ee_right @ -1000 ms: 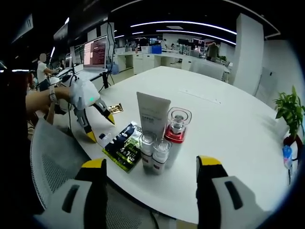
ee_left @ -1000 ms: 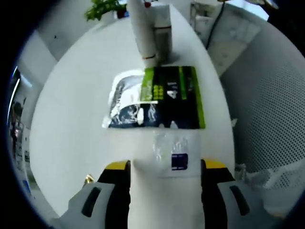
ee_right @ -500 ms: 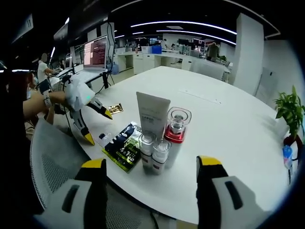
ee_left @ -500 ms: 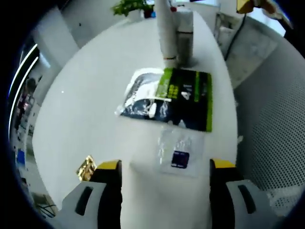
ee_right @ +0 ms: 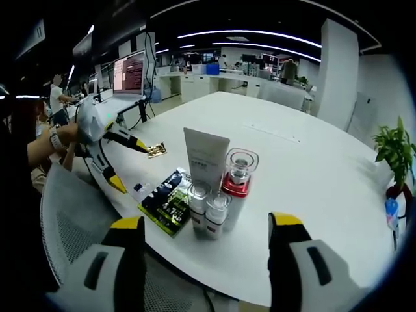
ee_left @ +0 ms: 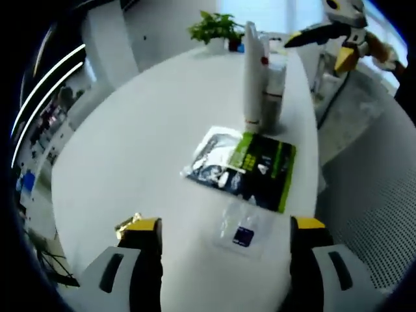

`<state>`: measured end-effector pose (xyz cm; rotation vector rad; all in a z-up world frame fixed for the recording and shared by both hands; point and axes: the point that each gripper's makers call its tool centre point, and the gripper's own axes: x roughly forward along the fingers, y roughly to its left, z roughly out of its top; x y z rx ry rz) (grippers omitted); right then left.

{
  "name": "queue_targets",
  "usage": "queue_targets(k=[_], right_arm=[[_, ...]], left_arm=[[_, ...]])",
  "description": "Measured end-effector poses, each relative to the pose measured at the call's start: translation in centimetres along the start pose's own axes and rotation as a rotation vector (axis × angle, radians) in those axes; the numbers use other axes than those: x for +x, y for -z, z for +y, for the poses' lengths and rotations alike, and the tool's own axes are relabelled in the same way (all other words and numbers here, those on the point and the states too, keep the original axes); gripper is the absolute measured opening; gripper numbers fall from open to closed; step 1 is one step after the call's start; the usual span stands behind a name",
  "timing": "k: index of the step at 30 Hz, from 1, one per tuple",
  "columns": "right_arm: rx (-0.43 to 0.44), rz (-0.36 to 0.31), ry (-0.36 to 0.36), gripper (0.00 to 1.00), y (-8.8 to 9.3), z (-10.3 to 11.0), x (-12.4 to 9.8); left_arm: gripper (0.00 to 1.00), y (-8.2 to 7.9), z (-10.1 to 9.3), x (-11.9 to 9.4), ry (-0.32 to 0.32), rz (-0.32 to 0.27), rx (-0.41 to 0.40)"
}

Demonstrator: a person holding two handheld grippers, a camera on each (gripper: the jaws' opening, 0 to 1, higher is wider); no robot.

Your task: Arrange the skincare products in the storage area until every visible bottle or jar stands upright without overlapping.

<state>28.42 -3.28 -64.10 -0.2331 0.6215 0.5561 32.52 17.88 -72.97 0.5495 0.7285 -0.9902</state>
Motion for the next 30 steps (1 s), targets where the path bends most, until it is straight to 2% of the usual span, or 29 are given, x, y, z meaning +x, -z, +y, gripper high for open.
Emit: queue_targets(k=[3, 11, 13, 17, 22, 25, 30], right_arm=[[-0.004, -0.002, 0.0, 0.79, -0.1, 0.0, 0.0], [-0.006, -0.003, -0.003, 0.81, -0.3, 0.2, 0.1], [-0.009, -0.004, -0.003, 0.81, -0.3, 0.2, 0.1], [-0.002, -0.008, 0.0, 0.82, -0.4, 0.1, 0.0], [0.001, -0.008, 0.005, 0.85, -0.3, 0.0, 0.1], [0.014, -0.016, 0.007, 0.86, -0.4, -0.1, 0.0], [0.014, -0.017, 0.008, 0.87, -0.3, -0.1, 0.1]], left_arm=[[0.79, -0.9, 0.0, -0.5, -0.008, -0.051, -0.031], [0.82, -2.2, 0.0, -1.8, -0.056, -0.114, -0.082], [0.83, -2.2, 0.0, -2.2, -0.061, -0.116, -0.125], [0.84, -2.2, 0.1, -3.0, -0.096, -0.117, -0.124], [0.88, -2.8, 0.2, -4.3, -0.137, -0.157, -0.165], [0.91, -2.6, 0.8, -5.0, -0.186, -0.16, -0.269], [0.93, -2.8, 1.4, -6.0, -0.226, -0.2, -0.297]])
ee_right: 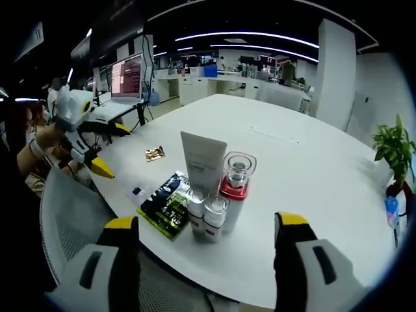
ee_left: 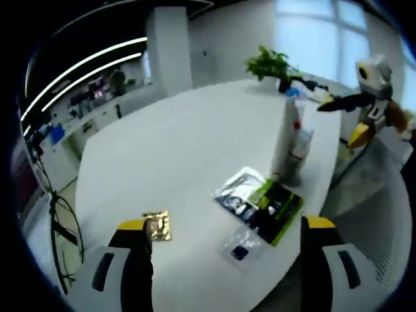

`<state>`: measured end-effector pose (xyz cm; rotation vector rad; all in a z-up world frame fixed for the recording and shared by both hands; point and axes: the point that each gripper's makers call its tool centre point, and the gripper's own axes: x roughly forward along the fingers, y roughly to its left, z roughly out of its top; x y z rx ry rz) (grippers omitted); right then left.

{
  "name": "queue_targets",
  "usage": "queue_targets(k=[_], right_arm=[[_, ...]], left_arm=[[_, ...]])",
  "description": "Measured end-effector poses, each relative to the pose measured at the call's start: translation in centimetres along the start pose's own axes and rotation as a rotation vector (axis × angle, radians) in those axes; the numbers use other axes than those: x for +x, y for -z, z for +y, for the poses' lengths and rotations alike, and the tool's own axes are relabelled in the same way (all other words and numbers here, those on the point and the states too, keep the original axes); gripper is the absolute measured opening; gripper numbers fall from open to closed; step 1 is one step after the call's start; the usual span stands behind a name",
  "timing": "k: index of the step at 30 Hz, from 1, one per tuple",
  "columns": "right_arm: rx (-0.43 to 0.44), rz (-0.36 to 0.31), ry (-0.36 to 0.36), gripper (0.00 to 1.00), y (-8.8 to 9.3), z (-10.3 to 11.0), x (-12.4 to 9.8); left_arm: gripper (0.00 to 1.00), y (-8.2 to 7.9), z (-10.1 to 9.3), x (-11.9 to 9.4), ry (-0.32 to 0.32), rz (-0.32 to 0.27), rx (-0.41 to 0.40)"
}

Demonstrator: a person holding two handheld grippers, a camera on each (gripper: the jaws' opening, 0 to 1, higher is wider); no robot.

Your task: Arrange the skincare products in the storage area until every visible bottle or jar stands upright without overlapping.

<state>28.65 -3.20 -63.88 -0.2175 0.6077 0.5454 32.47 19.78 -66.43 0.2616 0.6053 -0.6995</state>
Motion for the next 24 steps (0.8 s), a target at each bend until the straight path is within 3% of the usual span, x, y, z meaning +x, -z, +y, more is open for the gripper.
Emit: queue_targets(k=[5, 9, 13, 24], right_arm=[[0.007, -0.007, -0.002, 0.89, -0.1, 0.0, 0.1], [0.012, 0.0, 0.001, 0.94, -0.2, 0.0, 0.3], [0.005, -0.003, 0.008, 0.97, -0.3, -0.1, 0.3], [-0.003, -0.033, -0.009, 1.0, -1.0, 0.2, 0.3]], left_arm=[[0.95, -0.3, 0.2, -0.7, -0.013, -0.038, -0.031], [0.97, 0.1, -0.3, -0.7, -0.006, -0.016, -0.006], [0.97, 0.1, -0.2, -0.8, -0.005, -0.031, -0.04], [0.97, 0.7, 1.6, -0.5, -0.036, -0.034, -0.039]])
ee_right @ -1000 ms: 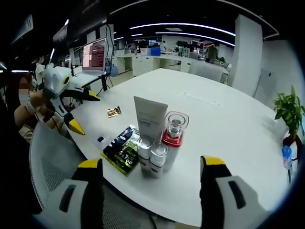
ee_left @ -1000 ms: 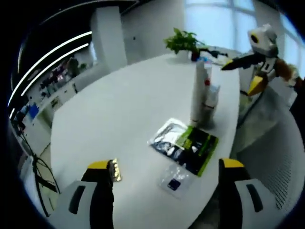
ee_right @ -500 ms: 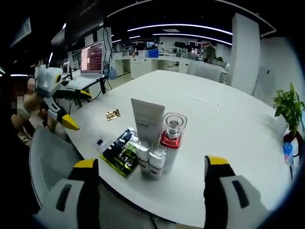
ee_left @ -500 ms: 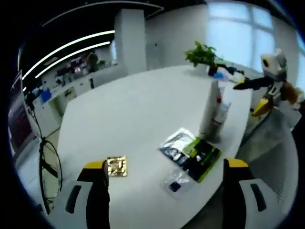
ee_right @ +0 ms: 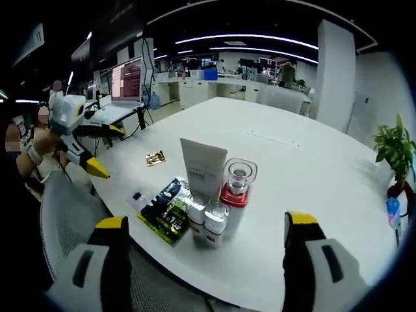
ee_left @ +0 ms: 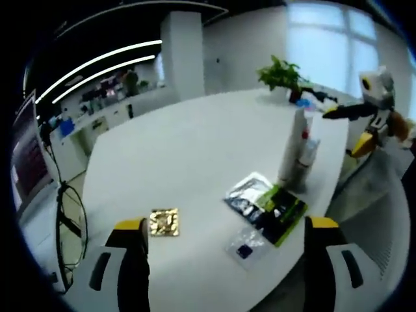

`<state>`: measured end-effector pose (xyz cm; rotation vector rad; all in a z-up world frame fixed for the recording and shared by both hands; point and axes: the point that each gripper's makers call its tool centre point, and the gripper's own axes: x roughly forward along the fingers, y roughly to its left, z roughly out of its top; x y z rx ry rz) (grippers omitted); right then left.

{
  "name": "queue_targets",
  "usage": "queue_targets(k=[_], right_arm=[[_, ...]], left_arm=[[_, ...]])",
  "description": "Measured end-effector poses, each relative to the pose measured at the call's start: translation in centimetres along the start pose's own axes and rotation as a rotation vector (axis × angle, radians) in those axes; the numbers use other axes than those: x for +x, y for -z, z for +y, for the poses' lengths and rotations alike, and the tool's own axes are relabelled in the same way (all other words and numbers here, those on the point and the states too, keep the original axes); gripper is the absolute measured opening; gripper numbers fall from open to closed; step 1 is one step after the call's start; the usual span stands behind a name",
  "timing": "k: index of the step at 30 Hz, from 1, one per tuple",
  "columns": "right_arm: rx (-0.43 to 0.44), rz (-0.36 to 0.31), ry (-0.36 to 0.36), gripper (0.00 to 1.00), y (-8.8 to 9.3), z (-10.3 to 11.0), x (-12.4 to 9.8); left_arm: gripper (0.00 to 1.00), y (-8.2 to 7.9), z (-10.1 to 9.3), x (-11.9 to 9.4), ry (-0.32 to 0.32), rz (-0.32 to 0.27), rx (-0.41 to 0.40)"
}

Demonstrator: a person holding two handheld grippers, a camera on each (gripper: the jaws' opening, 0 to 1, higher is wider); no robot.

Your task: Arrange the skincare products in the storage area until every visible bottle or jar stands upright without overlapping.

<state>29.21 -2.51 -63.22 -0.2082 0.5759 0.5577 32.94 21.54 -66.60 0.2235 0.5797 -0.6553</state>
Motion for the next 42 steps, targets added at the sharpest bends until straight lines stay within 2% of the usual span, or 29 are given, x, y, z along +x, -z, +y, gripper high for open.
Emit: queue_targets(k=[3, 7, 13, 17, 19, 23, 30, 34, 39, 41, 42], right_arm=[[-0.004, -0.013, -0.017, 1.0, -0.4, 0.3, 0.0], [-0.021, 0.006, -0.01, 1.0, -0.1, 0.2, 0.1], [-0.016, 0.007, -0.011, 1.0, 0.0, 0.2, 0.0], [-0.015, 0.013, -0.012, 1.0, 0.1, 0.2, 0.0], [-0.023, 0.018, -0.009, 1.0, 0.2, 0.1, 0.1], [-0.036, 0.028, -0.001, 1.0, 0.2, -0.1, 0.1], [-0.04, 0.035, 0.007, 1.0, 0.3, -0.4, 0.2], [-0.039, 0.039, 0.007, 1.0, 0.3, -0.5, 0.2], [-0.045, 0.048, 0.012, 1.0, 0.4, -0.7, 0.3], [-0.05, 0.051, 0.016, 1.0, 0.5, -0.7, 0.4], [-0.052, 0.051, 0.018, 1.0, 0.5, -0.8, 0.3]], left_arm=[[0.97, 0.2, 0.4, 0.3, 0.003, 0.008, 0.004], [0.97, 0.8, 1.1, 0.7, -0.007, 0.041, 0.035], [0.97, 1.0, 2.2, 1.1, -0.011, 0.05, 0.028], [0.96, 0.8, 2.2, 1.6, 0.027, 0.033, -0.011], [0.95, 0.9, 3.0, 2.1, 0.03, 0.039, -0.004], [0.95, 1.3, 3.5, 2.8, 0.025, 0.066, 0.014], [0.93, 1.7, 3.4, 3.8, 0.06, 0.102, -0.001], [0.93, 2.5, 4.1, 4.7, 0.066, 0.138, -0.002], [0.93, 4.0, 4.8, 5.9, 0.083, 0.169, -0.053], [0.92, 4.6, 6.2, 7.0, 0.077, 0.183, -0.064], [0.92, 4.7, 6.3, 7.1, 0.078, 0.185, -0.068]])
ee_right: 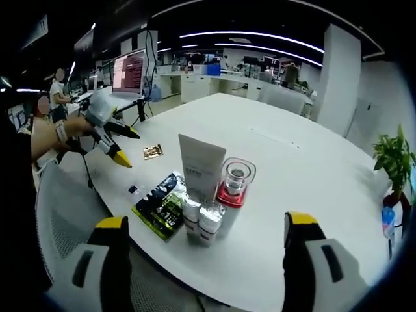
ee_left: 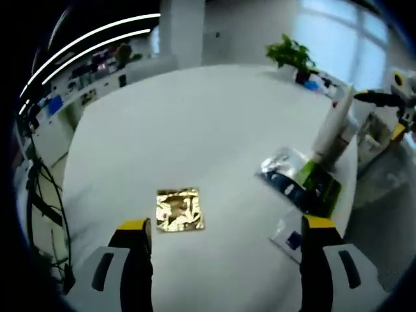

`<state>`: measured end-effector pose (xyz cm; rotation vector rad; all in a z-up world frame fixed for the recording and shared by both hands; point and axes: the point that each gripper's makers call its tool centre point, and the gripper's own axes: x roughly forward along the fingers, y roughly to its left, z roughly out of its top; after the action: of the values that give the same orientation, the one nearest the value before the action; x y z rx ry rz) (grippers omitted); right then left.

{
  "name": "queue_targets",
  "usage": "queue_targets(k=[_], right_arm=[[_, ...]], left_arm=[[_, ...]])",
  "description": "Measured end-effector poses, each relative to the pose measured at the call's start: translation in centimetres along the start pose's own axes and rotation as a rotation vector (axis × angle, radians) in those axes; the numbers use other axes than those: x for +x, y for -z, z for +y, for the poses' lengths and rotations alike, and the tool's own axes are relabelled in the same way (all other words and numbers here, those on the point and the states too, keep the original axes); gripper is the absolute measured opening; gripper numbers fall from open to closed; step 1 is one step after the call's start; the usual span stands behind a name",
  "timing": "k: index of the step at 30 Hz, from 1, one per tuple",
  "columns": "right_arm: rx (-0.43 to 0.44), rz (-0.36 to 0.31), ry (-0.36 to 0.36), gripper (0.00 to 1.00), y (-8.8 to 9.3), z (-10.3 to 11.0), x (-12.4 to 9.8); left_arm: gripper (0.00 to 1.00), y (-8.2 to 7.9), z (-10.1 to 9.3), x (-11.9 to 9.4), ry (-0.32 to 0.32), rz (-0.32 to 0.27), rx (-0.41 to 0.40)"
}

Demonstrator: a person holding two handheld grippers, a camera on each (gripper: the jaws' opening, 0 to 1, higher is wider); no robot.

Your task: Arrange the skincare products in the storage area until every visible bottle or jar stands upright without overlapping.

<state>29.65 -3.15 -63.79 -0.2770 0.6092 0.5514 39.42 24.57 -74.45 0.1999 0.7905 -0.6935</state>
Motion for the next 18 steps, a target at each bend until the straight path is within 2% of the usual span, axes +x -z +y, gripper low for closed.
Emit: queue_targets(k=[11, 18], right_arm=[[0.008, 0.01, 0.021, 0.99, 0.4, -0.4, -0.1], [0.005, 0.019, 0.028, 0.99, 0.6, -0.5, -0.2]], left_arm=[[0.88, 1.0, 1.2, 1.4, 0.014, 0.028, -0.049], [0.85, 1.4, 1.6, 2.5, 0.019, 0.059, -0.044]])
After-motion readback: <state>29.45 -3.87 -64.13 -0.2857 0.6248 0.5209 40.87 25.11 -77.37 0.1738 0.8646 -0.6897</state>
